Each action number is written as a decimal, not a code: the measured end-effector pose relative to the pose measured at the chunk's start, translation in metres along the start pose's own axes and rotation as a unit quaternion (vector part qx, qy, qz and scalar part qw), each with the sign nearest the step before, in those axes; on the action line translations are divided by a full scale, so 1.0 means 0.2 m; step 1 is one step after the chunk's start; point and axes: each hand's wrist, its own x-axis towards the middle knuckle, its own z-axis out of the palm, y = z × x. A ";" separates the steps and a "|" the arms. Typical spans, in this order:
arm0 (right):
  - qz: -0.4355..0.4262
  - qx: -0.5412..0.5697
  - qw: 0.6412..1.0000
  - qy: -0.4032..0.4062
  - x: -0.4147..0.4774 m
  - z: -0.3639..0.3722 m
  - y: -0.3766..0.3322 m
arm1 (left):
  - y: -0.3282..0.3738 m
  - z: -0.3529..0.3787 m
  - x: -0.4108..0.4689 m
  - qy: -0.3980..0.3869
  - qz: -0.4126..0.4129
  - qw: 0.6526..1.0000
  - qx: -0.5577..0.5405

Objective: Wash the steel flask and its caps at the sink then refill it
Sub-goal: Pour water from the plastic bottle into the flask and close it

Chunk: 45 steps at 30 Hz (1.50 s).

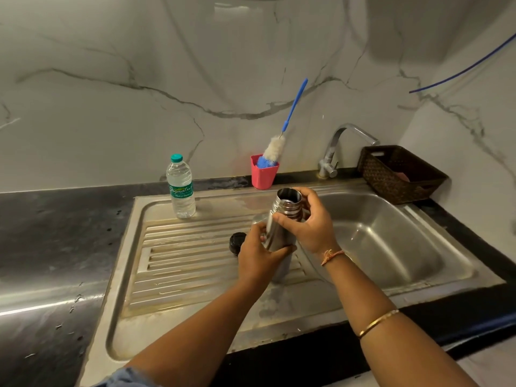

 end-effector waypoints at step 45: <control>0.050 0.062 0.996 0.044 -0.06 0.13 0.13 | -0.29 -0.82 0.99 0.092 -0.127 0.985 0.066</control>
